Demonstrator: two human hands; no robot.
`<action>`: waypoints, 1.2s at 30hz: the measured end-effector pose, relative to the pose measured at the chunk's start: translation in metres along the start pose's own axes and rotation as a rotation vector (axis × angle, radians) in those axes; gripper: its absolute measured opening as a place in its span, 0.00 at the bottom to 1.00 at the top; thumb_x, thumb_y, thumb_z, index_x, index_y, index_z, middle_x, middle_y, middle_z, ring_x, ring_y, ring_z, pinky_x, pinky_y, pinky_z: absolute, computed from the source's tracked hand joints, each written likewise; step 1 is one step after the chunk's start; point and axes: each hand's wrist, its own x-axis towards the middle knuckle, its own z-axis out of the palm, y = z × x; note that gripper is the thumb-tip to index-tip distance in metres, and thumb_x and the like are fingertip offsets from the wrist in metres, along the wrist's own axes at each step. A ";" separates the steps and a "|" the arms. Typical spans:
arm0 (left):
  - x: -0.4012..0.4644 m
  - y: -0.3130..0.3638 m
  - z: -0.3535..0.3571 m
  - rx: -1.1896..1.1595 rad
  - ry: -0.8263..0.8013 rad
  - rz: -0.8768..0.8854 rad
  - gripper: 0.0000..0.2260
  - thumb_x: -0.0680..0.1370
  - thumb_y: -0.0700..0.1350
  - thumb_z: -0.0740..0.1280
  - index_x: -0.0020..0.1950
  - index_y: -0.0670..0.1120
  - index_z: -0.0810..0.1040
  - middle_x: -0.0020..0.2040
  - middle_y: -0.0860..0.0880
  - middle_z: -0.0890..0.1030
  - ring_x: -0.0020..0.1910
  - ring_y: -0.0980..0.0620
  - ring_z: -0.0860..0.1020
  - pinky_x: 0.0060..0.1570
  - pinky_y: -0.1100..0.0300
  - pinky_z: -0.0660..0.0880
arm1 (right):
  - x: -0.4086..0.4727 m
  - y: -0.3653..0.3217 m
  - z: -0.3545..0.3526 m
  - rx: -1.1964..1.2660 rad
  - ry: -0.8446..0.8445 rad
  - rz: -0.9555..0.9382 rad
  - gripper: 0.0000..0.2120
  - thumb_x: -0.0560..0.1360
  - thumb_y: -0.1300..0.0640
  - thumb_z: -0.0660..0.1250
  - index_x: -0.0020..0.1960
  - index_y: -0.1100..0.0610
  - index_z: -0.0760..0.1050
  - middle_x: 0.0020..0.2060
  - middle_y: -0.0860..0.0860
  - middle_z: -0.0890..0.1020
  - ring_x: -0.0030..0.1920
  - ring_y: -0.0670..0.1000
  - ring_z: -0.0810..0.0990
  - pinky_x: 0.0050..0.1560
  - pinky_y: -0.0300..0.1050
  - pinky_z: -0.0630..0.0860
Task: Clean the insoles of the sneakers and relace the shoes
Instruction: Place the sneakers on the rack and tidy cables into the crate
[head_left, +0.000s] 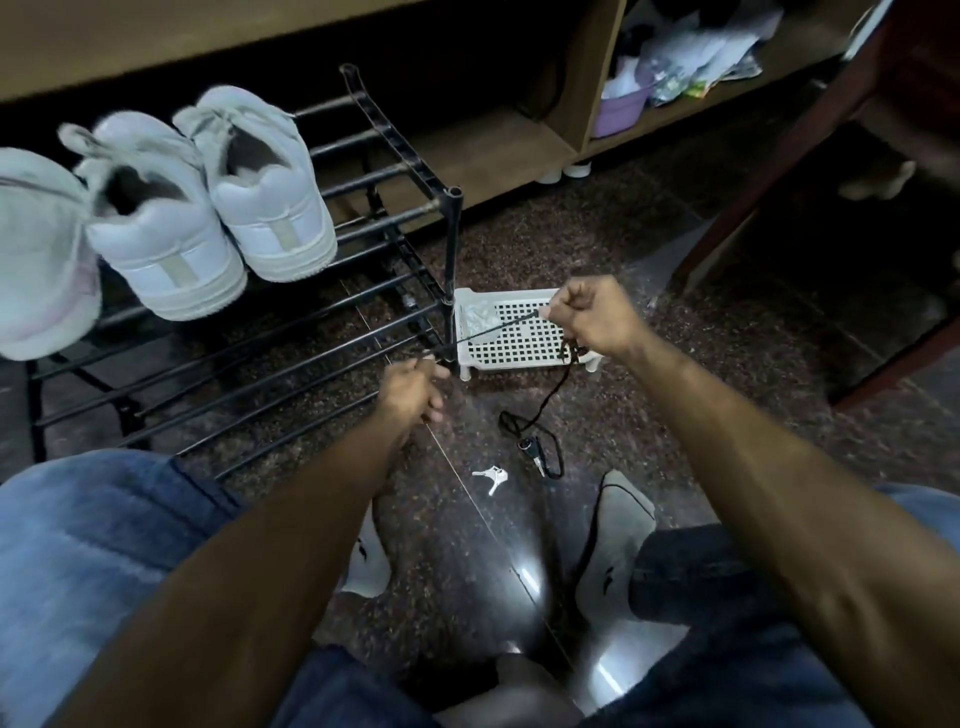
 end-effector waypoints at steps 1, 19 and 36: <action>-0.002 0.003 -0.003 -0.030 0.061 -0.049 0.14 0.83 0.45 0.56 0.52 0.39 0.79 0.27 0.45 0.74 0.17 0.54 0.72 0.21 0.65 0.66 | -0.001 0.000 -0.005 -0.163 -0.093 -0.011 0.11 0.74 0.57 0.72 0.34 0.53 0.76 0.28 0.46 0.79 0.29 0.45 0.74 0.34 0.41 0.71; -0.040 0.045 0.060 0.130 -0.431 0.430 0.18 0.79 0.40 0.66 0.69 0.47 0.69 0.58 0.50 0.78 0.50 0.54 0.78 0.51 0.63 0.74 | -0.027 -0.054 -0.019 -0.211 -0.425 -0.052 0.07 0.75 0.69 0.65 0.47 0.62 0.81 0.33 0.53 0.81 0.26 0.40 0.76 0.28 0.38 0.75; -0.025 -0.004 0.007 0.407 -0.095 0.121 0.15 0.79 0.44 0.68 0.65 0.43 0.77 0.59 0.45 0.80 0.52 0.52 0.76 0.54 0.61 0.71 | -0.030 -0.059 -0.046 -0.070 -0.261 -0.149 0.06 0.75 0.67 0.68 0.51 0.63 0.81 0.35 0.52 0.81 0.30 0.42 0.77 0.27 0.37 0.76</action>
